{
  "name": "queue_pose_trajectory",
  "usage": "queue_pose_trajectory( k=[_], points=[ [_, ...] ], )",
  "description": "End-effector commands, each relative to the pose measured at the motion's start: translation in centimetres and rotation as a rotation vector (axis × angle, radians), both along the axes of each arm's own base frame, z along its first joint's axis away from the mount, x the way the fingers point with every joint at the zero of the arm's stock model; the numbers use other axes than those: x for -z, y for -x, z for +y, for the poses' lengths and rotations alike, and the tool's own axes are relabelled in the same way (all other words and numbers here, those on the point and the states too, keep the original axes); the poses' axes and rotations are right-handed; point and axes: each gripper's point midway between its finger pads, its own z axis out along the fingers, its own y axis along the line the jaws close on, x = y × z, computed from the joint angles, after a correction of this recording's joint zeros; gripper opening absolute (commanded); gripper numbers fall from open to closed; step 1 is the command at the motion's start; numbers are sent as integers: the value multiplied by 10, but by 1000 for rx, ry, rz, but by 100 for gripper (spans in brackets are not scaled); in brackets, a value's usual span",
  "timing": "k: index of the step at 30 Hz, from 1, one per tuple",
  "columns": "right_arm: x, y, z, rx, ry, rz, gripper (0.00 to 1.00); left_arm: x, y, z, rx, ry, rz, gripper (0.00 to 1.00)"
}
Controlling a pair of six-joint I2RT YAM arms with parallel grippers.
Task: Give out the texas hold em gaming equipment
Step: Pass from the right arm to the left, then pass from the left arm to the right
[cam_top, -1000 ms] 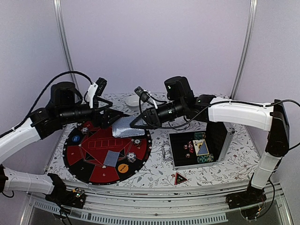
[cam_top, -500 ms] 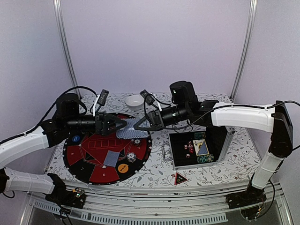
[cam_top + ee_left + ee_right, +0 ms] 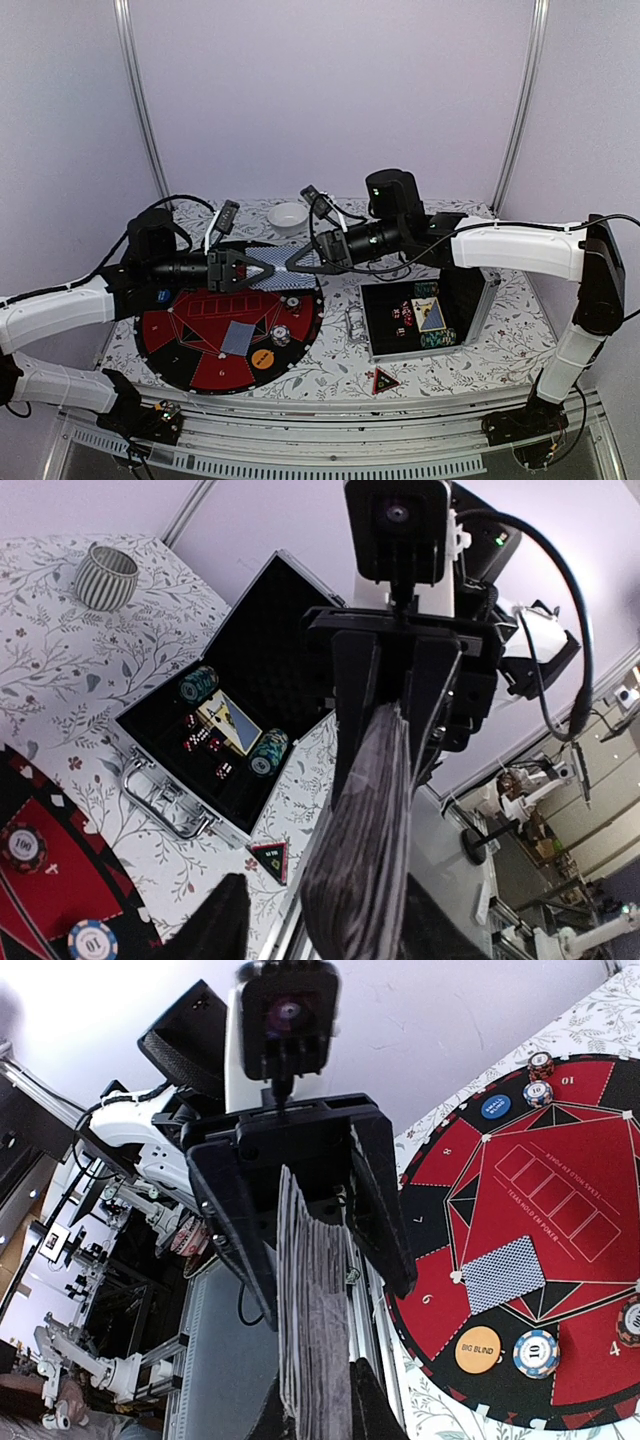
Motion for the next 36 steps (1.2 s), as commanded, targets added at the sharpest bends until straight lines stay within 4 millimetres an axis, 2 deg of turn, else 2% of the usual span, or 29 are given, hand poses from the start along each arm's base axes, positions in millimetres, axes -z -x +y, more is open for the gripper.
queue_pose_trajectory(
  k=[1,5,8,9,11,12,13,17,20,22,24,27,29,36],
  points=[
    [-39,9,-2,-51,-102,-84,4,-8,6,-4,53,73,-7,43],
    [-44,10,-2,-61,-118,-108,5,-7,9,-8,81,86,1,26],
    [-46,10,-2,-64,-124,-131,11,-9,12,-11,103,96,10,1],
    [-48,9,-3,-59,-127,-149,21,-10,13,-11,109,101,15,0],
    [-54,5,-7,-22,-127,-219,56,-12,13,-10,101,107,13,0],
    [-54,1,-11,13,-102,-247,87,-14,12,-9,87,105,14,0],
    [-57,-6,-15,56,-84,-309,99,-13,10,-9,73,97,21,0],
    [-68,-20,-40,170,-43,-672,99,-14,7,-8,63,78,54,0],
    [-70,-7,-52,124,-60,-1006,99,-20,8,-10,73,85,71,0],
    [-41,4,-55,28,-26,-1243,99,-23,7,-11,74,90,82,0],
    [-31,5,-54,-16,13,-1418,99,-26,6,-12,74,89,93,0],
    [-27,-5,-48,-37,66,-1476,99,-24,6,-13,78,80,120,0],
    [-19,-4,-42,-92,80,-1464,99,-23,6,-14,83,77,129,0],
    [-17,-7,-26,-116,59,-1451,99,-28,6,-14,84,89,131,0]
  ],
)
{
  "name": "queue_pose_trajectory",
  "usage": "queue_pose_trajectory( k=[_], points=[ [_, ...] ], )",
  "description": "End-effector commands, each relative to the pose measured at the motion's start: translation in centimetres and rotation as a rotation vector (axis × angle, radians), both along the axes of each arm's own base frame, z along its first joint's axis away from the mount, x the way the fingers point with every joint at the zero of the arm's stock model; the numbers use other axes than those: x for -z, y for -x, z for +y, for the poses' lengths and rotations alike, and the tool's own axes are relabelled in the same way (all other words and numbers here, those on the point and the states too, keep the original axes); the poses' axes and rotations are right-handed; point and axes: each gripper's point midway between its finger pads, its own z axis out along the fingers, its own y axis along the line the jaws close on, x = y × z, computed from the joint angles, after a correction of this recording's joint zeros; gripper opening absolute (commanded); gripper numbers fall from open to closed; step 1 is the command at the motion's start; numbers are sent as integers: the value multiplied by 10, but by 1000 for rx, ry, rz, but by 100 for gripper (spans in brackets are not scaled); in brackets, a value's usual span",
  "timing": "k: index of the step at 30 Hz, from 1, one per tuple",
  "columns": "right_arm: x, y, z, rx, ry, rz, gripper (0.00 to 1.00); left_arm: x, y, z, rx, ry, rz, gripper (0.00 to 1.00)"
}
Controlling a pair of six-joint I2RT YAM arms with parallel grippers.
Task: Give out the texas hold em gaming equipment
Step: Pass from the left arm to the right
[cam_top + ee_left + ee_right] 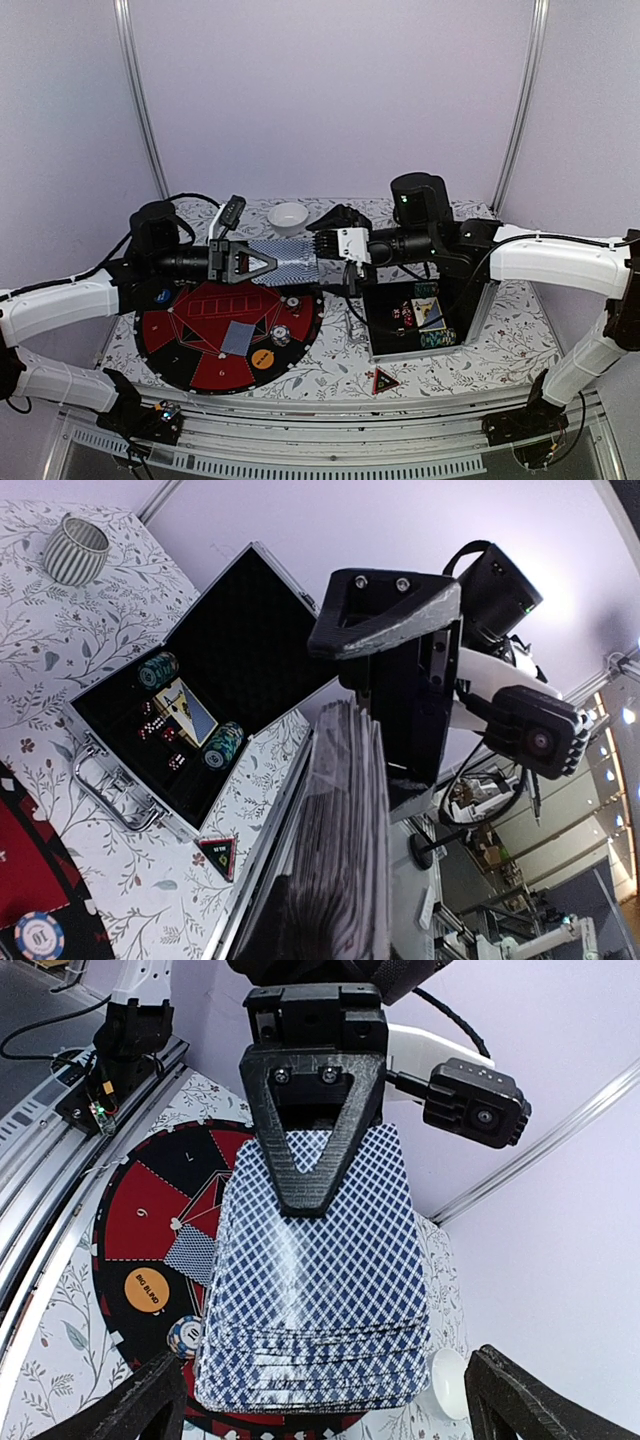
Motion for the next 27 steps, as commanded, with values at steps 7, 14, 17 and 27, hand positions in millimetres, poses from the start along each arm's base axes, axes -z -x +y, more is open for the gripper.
queue_pose_trajectory(
  k=[7,14,17,27],
  points=[
    [1,-16,30,2,-3,-24,99,-14,0,-4,16,22,-3,0],
    [-4,-10,39,-43,-50,21,95,-12,-3,-6,14,10,9,0],
    [-2,-9,42,-48,-59,45,88,-10,-5,-7,14,4,19,0],
    [-9,-12,45,-33,-103,53,81,-7,-6,-8,13,0,30,0]
  ],
)
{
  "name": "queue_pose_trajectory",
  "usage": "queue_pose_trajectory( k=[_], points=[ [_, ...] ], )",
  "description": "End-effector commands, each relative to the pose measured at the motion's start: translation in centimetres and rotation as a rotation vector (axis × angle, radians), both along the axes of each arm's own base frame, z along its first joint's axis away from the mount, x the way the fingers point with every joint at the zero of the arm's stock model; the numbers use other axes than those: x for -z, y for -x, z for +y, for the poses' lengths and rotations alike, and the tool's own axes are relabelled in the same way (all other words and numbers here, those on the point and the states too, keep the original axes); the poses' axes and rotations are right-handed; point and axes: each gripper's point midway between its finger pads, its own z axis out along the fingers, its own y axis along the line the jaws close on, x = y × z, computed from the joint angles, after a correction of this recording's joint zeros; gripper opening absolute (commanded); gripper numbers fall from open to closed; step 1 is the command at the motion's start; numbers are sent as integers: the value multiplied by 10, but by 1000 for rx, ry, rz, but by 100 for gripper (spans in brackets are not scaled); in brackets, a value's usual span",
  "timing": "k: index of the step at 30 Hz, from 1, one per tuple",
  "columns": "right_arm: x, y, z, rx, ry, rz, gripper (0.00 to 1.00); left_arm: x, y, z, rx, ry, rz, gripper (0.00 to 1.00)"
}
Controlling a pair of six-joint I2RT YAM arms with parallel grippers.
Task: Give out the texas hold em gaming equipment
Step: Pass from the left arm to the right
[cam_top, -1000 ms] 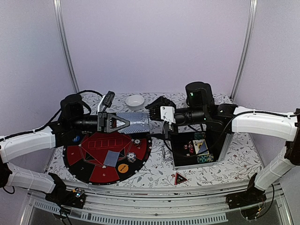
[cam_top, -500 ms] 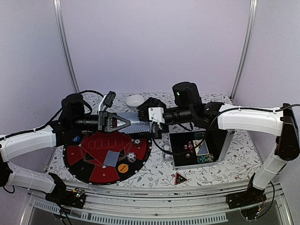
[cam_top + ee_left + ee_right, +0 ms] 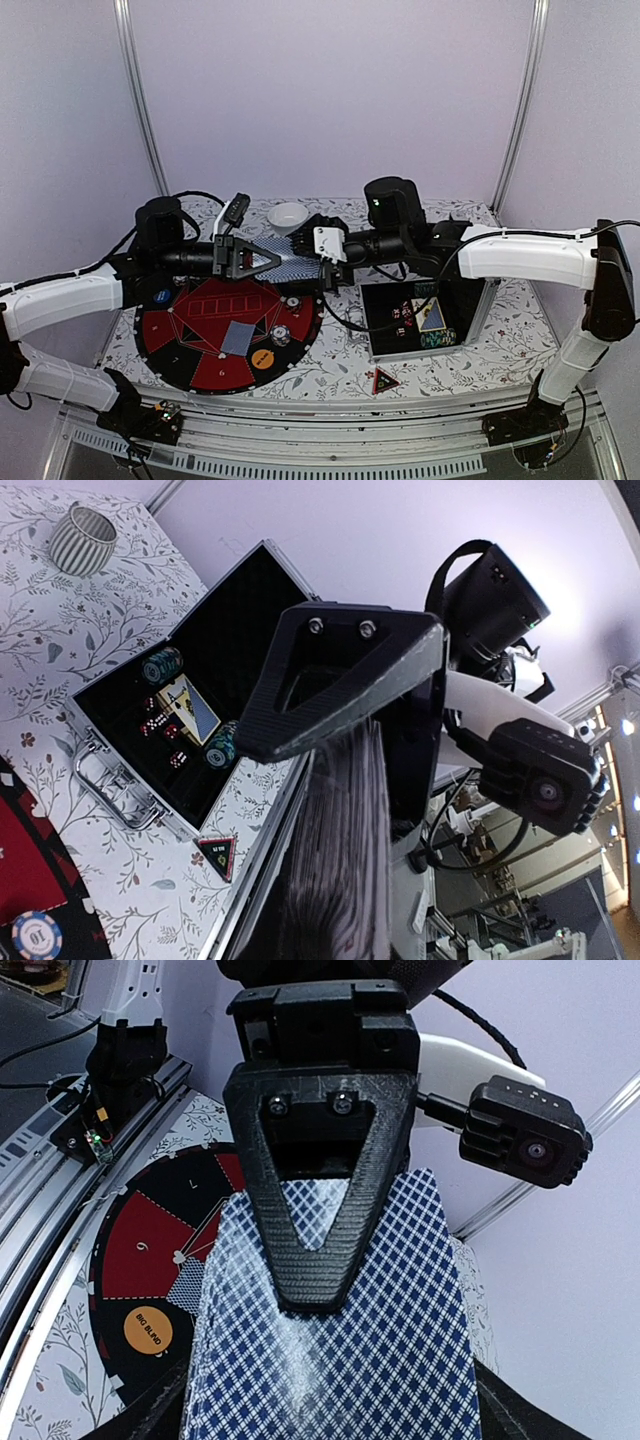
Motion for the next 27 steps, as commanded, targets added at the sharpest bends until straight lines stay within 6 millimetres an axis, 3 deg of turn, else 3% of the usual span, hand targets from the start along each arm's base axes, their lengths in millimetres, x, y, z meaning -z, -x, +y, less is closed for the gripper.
queue_pose_trajectory(
  k=[1,5,11,21,25,27],
  points=[
    [-23,-3,8,11,-79,-26,82,-8,1,-3,17,14,-12,0],
    [-27,-3,9,14,-89,-50,79,-8,2,-3,18,14,-11,0],
    [-27,-1,8,8,-93,-43,58,-7,1,-3,17,12,-8,0],
    [-25,-5,6,39,-89,-35,55,-10,2,-3,26,19,-15,0],
    [-25,-4,6,35,-92,-28,53,-12,4,-4,40,26,-23,20],
    [-25,-4,6,40,-93,-24,53,-14,4,-4,41,29,-31,25]
  ],
)
